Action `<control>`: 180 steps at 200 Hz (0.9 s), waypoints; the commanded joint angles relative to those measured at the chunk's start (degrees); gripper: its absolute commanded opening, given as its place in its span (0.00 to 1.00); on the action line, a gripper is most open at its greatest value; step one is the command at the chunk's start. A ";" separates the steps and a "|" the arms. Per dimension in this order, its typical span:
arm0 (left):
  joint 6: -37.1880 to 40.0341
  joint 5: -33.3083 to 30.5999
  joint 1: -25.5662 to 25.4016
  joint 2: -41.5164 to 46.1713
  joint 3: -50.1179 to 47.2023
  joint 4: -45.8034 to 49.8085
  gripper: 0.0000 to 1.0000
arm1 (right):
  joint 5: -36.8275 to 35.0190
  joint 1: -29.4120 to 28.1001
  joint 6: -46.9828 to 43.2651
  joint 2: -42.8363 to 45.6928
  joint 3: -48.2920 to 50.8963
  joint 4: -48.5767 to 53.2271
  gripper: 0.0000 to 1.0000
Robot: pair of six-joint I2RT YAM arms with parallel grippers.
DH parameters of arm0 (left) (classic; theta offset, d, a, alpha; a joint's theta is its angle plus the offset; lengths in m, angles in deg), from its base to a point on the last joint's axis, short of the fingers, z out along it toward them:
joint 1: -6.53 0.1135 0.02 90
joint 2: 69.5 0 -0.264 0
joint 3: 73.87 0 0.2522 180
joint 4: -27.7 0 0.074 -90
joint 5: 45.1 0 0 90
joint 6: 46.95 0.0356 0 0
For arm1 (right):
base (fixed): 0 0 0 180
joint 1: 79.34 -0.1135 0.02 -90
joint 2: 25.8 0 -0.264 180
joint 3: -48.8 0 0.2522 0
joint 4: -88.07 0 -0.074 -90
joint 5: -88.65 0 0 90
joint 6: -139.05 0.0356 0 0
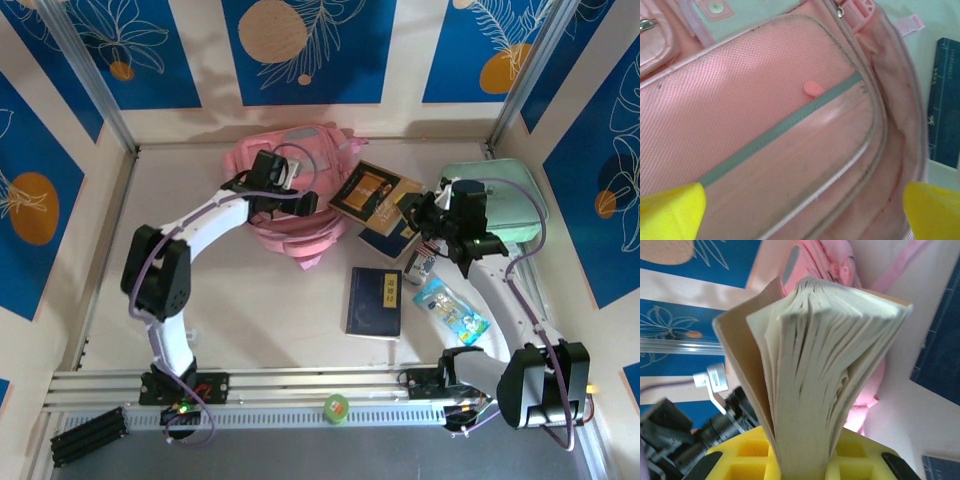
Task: Pack the student bag
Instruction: Move the student bag to the center of the table.
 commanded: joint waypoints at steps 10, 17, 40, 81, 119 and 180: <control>0.50 3.56 2.34 -6.59 5.92 7.77 0.99 | 3.02 -0.05 -2.57 -1.91 0.89 -0.19 0.02; 0.22 4.44 2.93 -7.02 5.66 8.15 0.99 | 3.62 -0.46 -2.84 -3.11 0.59 0.17 0.02; -1.81 7.34 5.47 -6.54 1.71 8.06 0.99 | 3.23 -2.85 -3.71 -6.83 0.18 1.46 0.02; -3.77 12.44 6.83 0.05 -12.45 4.09 0.97 | 1.52 -5.59 -4.81 -10.85 0.20 1.42 0.02; -6.02 12.59 6.66 13.87 -28.20 -0.76 0.97 | 1.37 -7.15 -5.79 -13.66 -0.96 1.68 0.02; 3.72 11.62 4.17 24.50 -25.21 3.92 0.99 | 7.06 -7.16 -4.92 -10.81 -6.10 2.69 0.02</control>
